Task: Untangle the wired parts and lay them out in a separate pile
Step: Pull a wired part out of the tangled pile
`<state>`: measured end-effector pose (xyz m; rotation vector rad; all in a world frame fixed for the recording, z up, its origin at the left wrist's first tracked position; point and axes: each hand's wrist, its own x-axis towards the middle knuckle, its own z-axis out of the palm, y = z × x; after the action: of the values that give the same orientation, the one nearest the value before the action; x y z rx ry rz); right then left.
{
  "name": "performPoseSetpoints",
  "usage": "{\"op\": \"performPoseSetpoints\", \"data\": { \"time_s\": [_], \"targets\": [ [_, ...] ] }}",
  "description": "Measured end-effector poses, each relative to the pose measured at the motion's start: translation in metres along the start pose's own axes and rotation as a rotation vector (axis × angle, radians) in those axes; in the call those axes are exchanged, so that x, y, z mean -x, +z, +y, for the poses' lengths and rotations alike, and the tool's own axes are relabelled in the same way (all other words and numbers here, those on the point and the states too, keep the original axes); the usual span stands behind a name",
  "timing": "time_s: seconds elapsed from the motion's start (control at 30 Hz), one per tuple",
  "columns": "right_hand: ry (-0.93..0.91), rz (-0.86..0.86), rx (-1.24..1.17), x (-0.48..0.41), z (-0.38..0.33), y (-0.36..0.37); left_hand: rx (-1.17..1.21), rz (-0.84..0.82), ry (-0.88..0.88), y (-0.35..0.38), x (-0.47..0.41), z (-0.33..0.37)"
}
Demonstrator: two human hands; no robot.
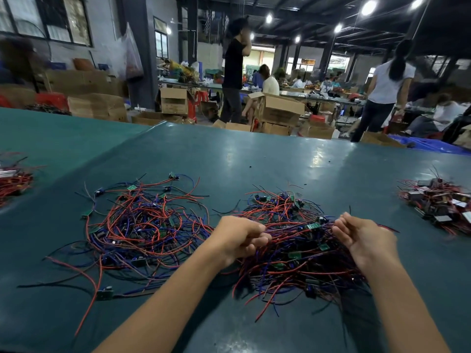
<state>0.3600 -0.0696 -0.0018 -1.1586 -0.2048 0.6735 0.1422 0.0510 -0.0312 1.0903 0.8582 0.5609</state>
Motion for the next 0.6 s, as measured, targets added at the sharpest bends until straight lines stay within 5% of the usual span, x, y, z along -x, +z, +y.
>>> {"op": "performPoseSetpoints", "data": {
  "time_s": [0.2,0.47,0.6],
  "targets": [
    [0.037,0.07,-0.105,-0.008,0.001,-0.009,0.247,0.082,-0.083,-0.017,0.0,-0.011],
    [0.05,0.168,-0.319,-0.003,-0.01,-0.014,0.119,0.229,0.075,-0.045,0.02,0.007],
    [-0.181,0.322,-0.384,0.016,-0.014,-0.005,-0.199,0.399,0.318,-0.085,0.035,0.021]
  ]
}}
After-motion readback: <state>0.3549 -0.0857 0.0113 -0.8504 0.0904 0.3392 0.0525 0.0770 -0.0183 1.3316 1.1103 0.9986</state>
